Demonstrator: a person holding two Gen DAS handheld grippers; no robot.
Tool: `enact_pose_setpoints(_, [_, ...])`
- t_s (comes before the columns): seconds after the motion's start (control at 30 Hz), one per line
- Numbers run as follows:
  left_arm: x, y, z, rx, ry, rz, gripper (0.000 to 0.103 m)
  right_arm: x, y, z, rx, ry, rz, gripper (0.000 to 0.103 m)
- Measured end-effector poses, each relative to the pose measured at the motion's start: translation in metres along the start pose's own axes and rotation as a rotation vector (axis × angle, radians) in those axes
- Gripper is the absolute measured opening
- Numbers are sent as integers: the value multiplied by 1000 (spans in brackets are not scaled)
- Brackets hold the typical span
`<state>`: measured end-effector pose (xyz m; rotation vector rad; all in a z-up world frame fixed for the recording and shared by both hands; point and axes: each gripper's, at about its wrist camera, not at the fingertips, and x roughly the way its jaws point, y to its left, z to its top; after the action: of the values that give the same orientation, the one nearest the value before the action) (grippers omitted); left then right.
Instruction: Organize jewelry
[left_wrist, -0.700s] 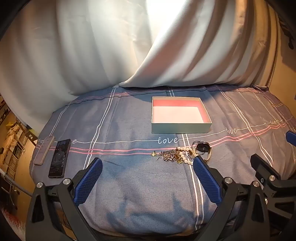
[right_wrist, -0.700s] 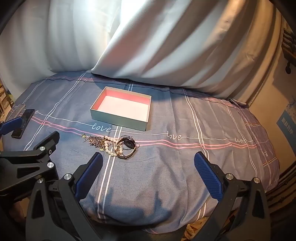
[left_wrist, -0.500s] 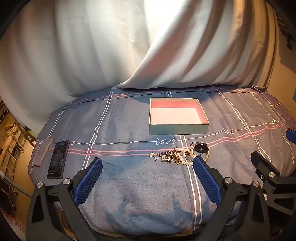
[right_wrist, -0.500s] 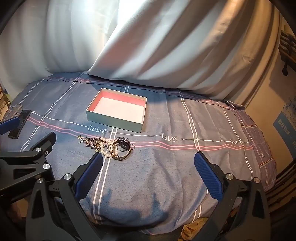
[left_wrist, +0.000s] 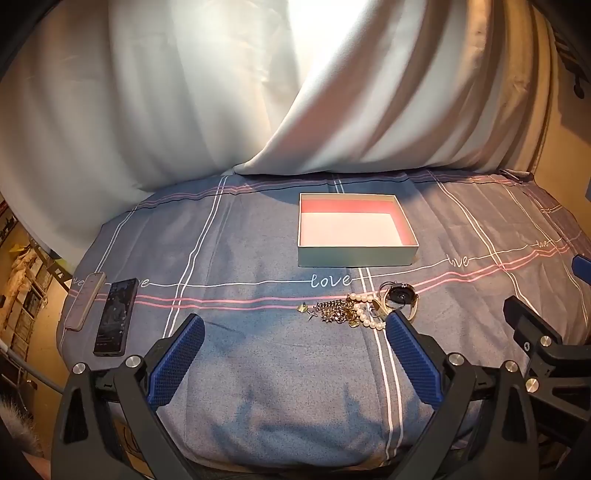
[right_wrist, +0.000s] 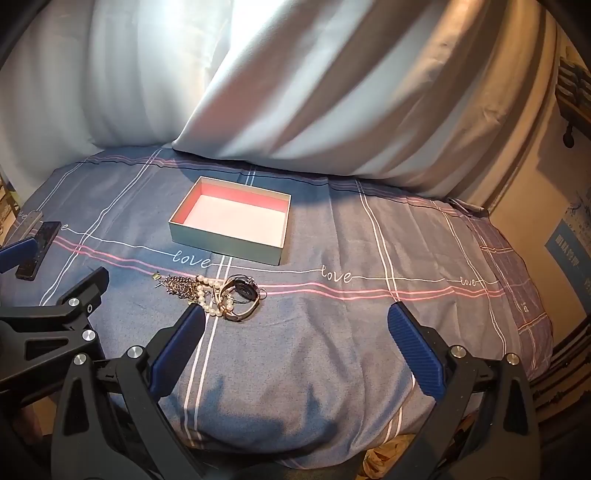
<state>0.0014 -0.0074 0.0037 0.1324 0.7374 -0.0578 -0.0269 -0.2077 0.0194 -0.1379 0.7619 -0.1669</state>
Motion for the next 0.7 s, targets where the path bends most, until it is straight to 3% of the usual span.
enact_pose_setpoints(0.7, [3, 2, -2, -6, 7, -7, 97, 3, 3, 0, -5, 15, 4, 97])
